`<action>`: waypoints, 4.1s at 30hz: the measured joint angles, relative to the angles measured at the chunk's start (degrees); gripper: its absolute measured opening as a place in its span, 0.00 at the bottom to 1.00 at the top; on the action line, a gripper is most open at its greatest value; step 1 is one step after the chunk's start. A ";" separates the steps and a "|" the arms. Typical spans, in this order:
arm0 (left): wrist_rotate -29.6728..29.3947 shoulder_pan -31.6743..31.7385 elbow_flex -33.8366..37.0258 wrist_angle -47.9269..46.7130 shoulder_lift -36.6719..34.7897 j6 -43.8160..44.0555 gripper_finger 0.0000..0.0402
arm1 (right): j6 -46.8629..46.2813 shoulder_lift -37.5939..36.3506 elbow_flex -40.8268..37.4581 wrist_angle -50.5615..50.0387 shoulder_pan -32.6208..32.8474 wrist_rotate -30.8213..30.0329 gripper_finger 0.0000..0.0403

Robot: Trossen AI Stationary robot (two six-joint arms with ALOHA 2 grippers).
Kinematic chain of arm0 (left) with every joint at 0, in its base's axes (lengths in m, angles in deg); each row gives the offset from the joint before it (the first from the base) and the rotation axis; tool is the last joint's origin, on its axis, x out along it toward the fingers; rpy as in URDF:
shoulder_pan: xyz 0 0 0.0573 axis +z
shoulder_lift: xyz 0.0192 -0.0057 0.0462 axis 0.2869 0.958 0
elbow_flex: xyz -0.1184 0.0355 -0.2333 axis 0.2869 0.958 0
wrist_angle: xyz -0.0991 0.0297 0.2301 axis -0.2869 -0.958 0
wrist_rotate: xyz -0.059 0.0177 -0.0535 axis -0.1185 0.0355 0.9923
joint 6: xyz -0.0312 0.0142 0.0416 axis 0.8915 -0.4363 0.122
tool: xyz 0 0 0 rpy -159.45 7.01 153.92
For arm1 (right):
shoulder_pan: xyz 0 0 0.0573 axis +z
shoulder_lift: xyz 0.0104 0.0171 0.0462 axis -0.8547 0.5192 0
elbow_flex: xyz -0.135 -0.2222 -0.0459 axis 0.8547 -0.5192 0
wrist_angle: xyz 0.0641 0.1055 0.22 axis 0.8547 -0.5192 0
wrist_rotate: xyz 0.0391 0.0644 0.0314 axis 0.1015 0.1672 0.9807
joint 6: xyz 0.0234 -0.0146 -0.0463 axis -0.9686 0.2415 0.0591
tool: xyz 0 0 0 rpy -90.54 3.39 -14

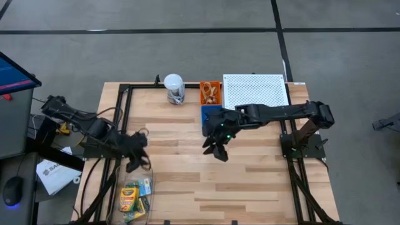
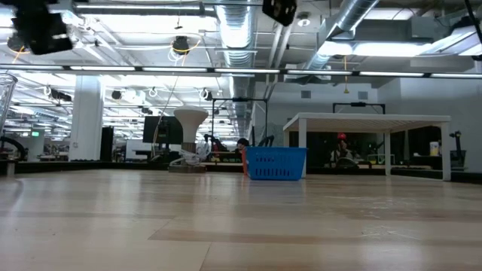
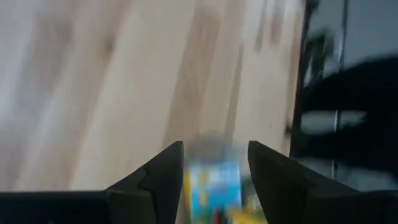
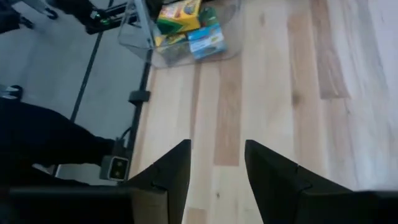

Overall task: Pick & Place Office Desk Supplies
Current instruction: Put the transparent bin on the shelf

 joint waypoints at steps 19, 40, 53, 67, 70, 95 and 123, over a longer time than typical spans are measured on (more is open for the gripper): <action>-0.64 -6.36 0.07 -5.54 15.11 -1.24 0.33 | -2.38 -1.81 0.08 -0.83 3.27 -0.80 0.37; -14.00 9.09 0.28 14.48 26.50 24.80 0.01 | -1.91 -6.54 0.06 -9.23 3.16 -0.43 0.37; -15.51 16.31 0.24 24.11 26.39 40.72 0.01 | 0.41 -16.83 0.06 -19.00 3.27 -10.64 0.37; -13.98 18.76 0.16 23.60 26.46 42.88 0.01 | 6.92 -20.12 0.08 -17.64 3.21 -12.28 0.37; -13.23 18.93 0.13 22.34 26.46 42.81 0.01 | 7.31 -19.76 0.08 -16.71 3.21 -11.98 0.37; -14.37 20.59 0.13 17.41 26.46 41.10 0.00 | 14.61 -1.30 3.67 -7.82 3.65 2.75 0.44; -14.52 22.75 0.09 17.22 26.43 41.60 0.00 | 5.97 14.39 9.00 -2.84 4.60 -7.68 0.52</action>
